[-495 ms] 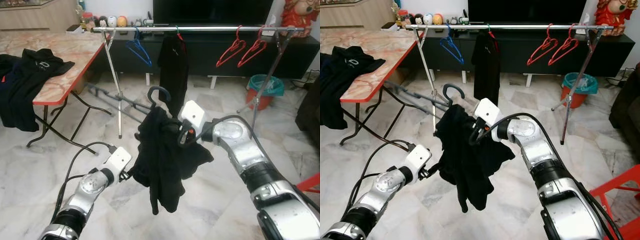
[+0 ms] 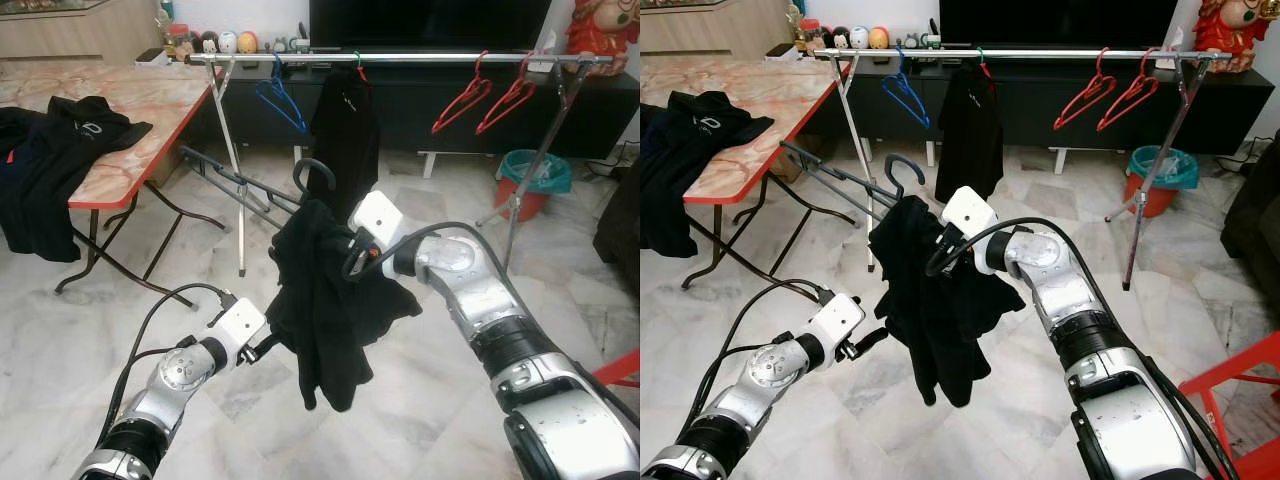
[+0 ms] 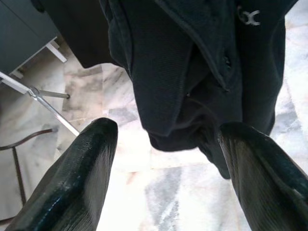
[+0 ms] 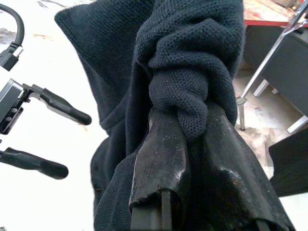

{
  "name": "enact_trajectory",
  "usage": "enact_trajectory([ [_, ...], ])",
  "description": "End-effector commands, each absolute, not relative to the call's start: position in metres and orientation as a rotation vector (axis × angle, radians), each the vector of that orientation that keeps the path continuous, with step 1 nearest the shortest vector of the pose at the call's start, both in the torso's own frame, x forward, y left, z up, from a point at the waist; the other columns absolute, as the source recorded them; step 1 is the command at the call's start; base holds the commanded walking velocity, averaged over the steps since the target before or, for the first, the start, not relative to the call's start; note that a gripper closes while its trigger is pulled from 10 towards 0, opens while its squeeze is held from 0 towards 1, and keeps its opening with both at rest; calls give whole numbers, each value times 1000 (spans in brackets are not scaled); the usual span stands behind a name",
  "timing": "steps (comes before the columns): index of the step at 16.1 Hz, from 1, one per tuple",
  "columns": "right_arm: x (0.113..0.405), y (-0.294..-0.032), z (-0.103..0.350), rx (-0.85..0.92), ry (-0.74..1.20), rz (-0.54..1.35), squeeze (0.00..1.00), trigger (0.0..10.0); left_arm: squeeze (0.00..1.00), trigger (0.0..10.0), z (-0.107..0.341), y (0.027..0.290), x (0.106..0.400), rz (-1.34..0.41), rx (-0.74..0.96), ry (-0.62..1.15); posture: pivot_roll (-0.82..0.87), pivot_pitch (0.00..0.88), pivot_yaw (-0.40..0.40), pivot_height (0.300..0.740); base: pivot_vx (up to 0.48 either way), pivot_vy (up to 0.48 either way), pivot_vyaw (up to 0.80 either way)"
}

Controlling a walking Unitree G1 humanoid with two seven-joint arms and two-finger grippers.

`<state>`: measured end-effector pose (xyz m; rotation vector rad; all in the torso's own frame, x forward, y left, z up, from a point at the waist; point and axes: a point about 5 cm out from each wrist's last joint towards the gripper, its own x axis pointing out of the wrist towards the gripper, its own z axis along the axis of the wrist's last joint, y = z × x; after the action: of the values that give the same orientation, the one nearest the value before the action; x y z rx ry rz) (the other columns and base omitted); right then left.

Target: Hang hanger

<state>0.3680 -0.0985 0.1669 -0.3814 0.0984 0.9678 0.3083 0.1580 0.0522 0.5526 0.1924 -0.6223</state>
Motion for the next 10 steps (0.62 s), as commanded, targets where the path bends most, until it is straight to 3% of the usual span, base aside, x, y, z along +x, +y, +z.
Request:
enact_trajectory([
  [1,373,-92,188,-367,28,962,0,0,0,10000,53,157,308,-629,600,180,-31,0,30,719,0,0,0],
  [10,372,-86,193,-383,6,986,0,0,0,10000,53,154,313,-578,725,143,-37,0,26,719,0,0,0],
])
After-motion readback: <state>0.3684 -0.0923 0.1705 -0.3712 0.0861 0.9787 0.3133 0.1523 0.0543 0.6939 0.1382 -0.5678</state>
